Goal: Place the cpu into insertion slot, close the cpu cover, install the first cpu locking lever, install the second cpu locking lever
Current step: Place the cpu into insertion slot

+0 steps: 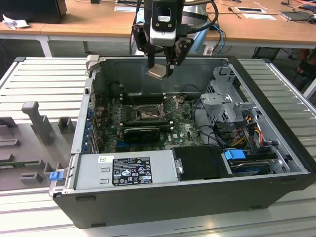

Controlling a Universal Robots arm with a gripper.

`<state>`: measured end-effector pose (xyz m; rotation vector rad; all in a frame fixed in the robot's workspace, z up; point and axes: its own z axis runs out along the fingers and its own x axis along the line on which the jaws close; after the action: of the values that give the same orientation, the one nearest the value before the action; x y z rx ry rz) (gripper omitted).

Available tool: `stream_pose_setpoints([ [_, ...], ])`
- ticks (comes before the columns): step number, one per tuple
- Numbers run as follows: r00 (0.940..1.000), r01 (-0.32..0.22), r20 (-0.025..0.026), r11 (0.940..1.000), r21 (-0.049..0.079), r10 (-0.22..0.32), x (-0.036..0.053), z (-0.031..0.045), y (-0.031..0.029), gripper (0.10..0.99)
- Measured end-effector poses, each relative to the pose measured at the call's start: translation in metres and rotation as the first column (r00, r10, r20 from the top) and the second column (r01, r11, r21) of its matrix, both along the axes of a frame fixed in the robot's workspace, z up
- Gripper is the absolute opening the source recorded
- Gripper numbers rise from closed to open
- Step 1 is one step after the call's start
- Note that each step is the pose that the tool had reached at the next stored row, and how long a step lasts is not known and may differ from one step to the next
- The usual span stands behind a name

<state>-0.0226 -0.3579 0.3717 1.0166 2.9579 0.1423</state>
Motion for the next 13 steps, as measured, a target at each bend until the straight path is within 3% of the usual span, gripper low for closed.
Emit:
stream_pose_setpoints([
  [13,0.9979,0.066,0.0,0.9979,0.0,-0.066,0.0,-0.0015,0.0,0.541],
])
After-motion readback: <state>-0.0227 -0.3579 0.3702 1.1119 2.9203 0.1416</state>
